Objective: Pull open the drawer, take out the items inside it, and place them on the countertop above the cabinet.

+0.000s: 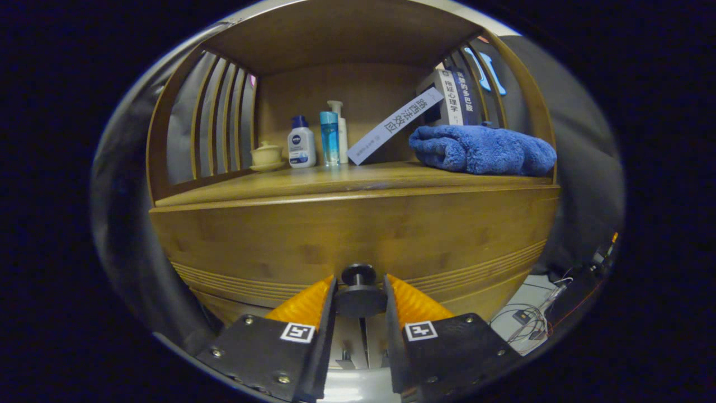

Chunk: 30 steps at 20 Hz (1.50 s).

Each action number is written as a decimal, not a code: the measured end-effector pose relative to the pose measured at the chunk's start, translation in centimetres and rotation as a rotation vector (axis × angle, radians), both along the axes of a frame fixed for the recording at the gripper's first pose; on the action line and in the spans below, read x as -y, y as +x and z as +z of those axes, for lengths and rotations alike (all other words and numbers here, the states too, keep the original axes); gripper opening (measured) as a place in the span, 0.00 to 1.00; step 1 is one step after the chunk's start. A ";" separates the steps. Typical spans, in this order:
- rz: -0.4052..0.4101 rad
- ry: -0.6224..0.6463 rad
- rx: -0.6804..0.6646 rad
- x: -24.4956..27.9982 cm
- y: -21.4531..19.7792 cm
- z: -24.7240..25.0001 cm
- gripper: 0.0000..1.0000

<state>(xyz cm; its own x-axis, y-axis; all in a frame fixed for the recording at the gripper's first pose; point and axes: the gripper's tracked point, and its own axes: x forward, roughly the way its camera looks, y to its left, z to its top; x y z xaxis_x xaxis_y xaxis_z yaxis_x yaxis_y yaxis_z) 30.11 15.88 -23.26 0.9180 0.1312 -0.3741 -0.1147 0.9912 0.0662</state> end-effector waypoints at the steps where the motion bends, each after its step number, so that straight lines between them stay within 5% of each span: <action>1: 0.007 -0.006 0.002 -0.1 0.1 -0.1 0.39; 5: 0.005 -0.020 -0.016 -0.1 -0.4 -0.1 0.24; 22: -0.064 -0.033 -0.169 3.0 -14.6 0.2 0.24; 30: -0.090 -0.040 -0.205 3.1 -15.9 0.6 0.24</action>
